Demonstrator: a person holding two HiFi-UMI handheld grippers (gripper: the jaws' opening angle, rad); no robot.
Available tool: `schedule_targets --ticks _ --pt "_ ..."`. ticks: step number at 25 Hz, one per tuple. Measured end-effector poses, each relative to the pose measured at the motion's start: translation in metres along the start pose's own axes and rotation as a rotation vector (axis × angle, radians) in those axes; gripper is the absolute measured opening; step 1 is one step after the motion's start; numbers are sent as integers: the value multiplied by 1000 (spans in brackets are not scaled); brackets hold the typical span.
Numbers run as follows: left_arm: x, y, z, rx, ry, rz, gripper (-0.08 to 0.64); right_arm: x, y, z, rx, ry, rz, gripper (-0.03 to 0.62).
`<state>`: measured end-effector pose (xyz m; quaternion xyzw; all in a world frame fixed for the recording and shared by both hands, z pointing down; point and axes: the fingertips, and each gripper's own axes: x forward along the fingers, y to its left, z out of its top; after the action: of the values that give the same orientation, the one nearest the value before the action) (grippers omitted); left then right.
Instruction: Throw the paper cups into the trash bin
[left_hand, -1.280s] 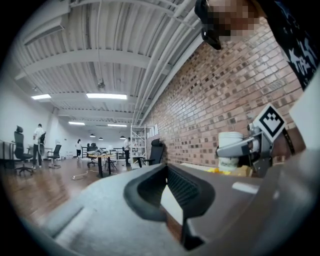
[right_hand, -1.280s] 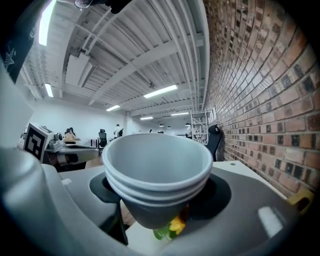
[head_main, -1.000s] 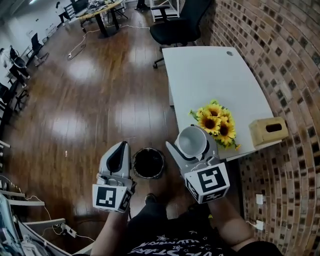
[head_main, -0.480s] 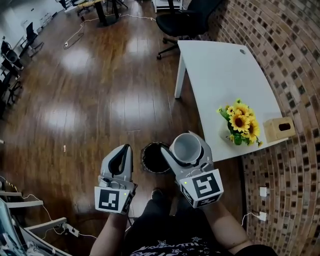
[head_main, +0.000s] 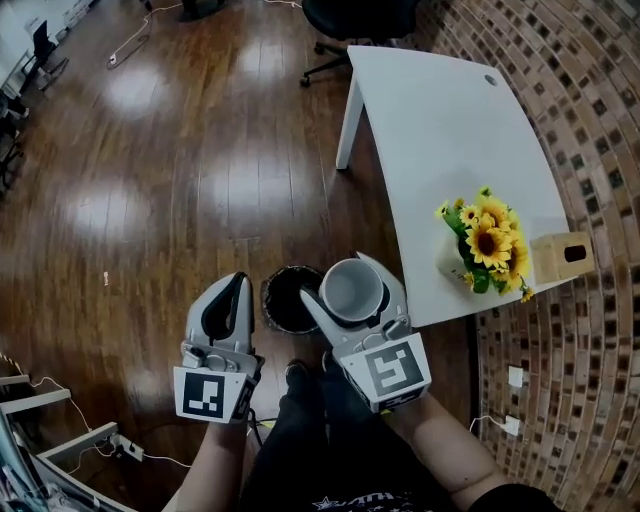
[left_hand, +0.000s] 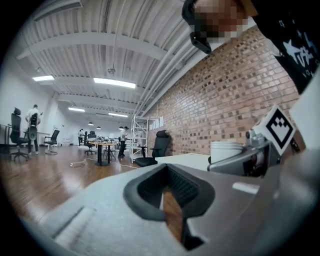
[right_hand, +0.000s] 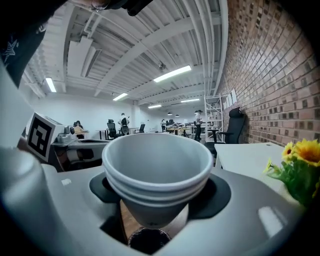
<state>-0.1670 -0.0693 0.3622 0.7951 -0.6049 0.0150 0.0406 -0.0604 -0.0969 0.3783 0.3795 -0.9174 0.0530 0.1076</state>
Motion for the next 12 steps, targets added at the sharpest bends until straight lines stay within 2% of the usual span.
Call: schedule_targets --ticks 5,12 --pt "18 18 -35 18 21 7 5 26 -5 -30 39 24 8 344" --pt "38 34 -102 34 80 3 4 62 -4 -98 40 64 44 344"
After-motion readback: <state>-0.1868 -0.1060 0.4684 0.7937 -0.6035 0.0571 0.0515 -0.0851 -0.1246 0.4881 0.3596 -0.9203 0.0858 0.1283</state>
